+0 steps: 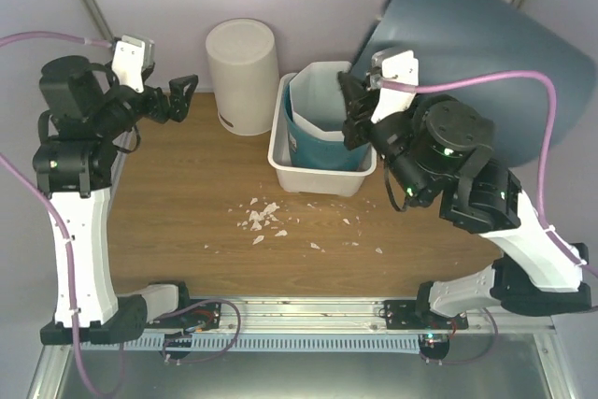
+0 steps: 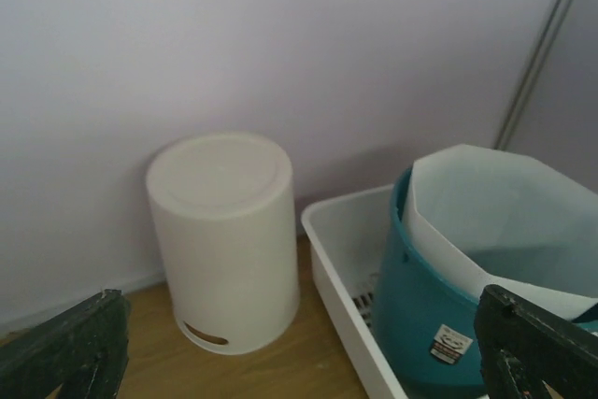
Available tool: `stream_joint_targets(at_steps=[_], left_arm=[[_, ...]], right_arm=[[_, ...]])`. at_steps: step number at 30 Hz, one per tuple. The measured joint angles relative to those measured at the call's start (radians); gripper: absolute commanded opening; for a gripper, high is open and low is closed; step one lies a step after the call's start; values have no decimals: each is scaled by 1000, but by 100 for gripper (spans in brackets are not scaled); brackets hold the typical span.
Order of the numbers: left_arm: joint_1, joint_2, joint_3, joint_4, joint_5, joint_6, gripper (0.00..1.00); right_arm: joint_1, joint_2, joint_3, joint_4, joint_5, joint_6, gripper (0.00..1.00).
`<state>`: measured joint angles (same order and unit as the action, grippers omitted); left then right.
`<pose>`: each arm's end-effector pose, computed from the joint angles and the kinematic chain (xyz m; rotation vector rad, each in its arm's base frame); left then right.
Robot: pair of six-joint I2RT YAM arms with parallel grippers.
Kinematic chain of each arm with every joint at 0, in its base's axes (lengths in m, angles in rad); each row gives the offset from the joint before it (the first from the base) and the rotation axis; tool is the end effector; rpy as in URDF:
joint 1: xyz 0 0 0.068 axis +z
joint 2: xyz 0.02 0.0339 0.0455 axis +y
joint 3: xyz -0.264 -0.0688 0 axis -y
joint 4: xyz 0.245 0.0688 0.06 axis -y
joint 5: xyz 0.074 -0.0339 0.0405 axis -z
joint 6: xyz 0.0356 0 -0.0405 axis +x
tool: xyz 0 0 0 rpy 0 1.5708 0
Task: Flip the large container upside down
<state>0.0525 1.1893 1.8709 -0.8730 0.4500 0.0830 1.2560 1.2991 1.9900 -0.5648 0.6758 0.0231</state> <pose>0.1789 -0.0061 0.5393 0.3513 1.7166 -0.2970 0.0833 0.1839 0.5830 -0.3514 1.4547 0.5496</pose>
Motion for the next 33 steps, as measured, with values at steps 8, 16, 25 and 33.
stream_joint_targets(at_steps=[8, 16, 25, 33], left_arm=[[-5, 51, -8, 55, 105, -50, 99], [-13, 64, -50, 99, 138, -52, 99], [-13, 66, -87, 98, 138, 6, 99], [-13, 94, -95, 95, 170, 40, 99]], right_arm=[[-235, 2, -6, -71, 341, -137, 1], [-694, 100, -3, -227, 201, -86, 1], [-991, 356, 51, -357, -83, -72, 1], [-1173, 571, 114, -436, -228, -70, 1]])
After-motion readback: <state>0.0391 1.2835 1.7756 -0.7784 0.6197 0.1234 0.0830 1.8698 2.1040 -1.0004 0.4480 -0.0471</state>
